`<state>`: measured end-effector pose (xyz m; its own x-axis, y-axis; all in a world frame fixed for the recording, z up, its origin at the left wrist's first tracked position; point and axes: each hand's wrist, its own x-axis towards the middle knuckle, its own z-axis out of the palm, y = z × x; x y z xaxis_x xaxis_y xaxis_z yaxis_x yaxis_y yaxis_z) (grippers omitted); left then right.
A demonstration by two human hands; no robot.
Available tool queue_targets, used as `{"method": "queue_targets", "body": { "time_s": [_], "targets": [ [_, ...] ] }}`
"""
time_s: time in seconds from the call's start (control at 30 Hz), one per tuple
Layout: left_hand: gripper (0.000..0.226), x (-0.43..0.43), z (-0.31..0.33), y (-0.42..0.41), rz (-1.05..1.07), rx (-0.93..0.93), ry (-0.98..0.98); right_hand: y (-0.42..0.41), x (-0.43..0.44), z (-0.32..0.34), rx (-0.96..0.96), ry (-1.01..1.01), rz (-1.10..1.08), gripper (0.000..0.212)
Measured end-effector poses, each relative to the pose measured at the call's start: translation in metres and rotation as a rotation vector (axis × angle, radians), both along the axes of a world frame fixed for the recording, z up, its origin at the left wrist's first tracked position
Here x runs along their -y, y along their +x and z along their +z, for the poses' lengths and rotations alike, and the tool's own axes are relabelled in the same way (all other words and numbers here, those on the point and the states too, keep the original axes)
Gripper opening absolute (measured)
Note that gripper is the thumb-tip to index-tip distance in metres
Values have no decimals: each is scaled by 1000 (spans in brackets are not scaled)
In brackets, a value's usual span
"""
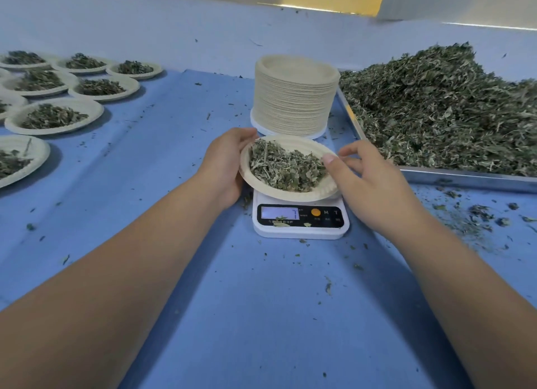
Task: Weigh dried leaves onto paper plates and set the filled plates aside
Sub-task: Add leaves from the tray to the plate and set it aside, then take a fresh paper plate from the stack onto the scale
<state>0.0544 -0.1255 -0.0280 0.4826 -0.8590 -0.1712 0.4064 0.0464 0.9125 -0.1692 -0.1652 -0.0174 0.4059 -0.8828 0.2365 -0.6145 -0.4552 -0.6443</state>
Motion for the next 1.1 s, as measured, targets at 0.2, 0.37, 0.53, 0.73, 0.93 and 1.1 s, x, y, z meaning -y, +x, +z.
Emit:
{"method": "queue_targets", "body": {
  "time_s": [0.2,0.37,0.53,0.73,0.93,1.1],
  "targets": [
    [24,0,3,-4,-16,-17,26,8,-6,-4,33,5,27,43],
    [28,1,7,1,50,-35,36,11,-9,0,226,154,86,44],
    [35,-2,17,17,101,-65,6,6,-11,6,208,157,240,41],
    [35,-18,26,46,114,-81,30,41,-15,14,177,107,314,33],
    [35,-35,35,107,211,-258,-38,119,-8,40,100,92,361,35],
    [49,-30,30,155,392,-420,-107,201,21,42,52,88,308,37]
  ]
}}
